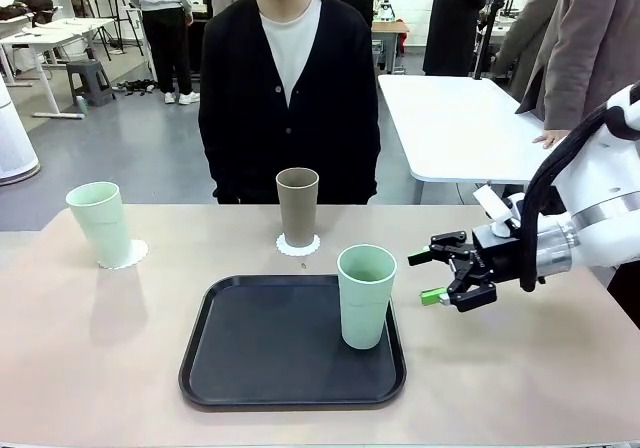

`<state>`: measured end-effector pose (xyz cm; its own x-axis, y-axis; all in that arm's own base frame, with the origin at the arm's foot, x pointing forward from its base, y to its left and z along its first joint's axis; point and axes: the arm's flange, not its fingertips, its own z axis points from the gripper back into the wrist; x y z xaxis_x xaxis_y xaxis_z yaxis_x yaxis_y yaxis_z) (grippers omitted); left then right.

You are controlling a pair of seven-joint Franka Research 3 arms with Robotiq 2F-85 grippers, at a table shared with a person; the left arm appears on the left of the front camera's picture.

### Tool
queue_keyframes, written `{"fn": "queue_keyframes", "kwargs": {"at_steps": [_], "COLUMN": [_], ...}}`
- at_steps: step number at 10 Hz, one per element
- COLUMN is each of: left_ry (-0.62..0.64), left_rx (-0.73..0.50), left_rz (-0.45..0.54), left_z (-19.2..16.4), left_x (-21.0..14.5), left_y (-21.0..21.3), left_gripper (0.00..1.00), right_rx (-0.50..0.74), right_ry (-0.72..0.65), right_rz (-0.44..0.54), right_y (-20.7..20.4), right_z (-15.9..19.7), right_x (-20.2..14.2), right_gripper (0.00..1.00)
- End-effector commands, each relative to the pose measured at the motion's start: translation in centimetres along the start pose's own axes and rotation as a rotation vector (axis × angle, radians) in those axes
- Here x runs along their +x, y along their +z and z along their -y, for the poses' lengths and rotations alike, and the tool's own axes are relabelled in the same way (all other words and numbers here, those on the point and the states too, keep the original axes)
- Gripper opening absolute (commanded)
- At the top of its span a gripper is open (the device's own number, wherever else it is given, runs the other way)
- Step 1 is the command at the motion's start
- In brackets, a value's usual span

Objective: Place coasters on the table and set cups on them.
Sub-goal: Take one Reusable plastic cup from the Flat Tray and place it on a coaster set by the human.

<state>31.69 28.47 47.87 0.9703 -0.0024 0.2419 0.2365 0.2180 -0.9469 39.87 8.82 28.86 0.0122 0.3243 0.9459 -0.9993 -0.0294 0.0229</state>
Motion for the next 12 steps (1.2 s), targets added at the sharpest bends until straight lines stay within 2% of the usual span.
{"fn": "queue_keyframes", "kwargs": {"at_steps": [1, 4, 12], "left_ry": [-0.01, -0.01, -0.01], "left_rx": [-0.007, -0.007, -0.007], "left_rz": [0.007, 0.007, 0.007], "left_z": [0.4, 0.4, 0.4], "left_x": [-0.2, -0.2, -0.2], "left_y": [0.5, 0.5, 0.5], "left_gripper": [1.0, 1.0, 1.0], "right_rx": [-0.004, 0.071, 0.152], "right_ry": [-0.02, -0.023, -0.017], "right_rz": [-0.007, -0.006, 0.015], "right_y": [-2.7, -4.4, -5.9], "right_z": [0.9, 0.9, 0.5], "right_x": [-0.3, -0.7, -1.1], "right_gripper": [1.0, 1.0, 1.0]}}
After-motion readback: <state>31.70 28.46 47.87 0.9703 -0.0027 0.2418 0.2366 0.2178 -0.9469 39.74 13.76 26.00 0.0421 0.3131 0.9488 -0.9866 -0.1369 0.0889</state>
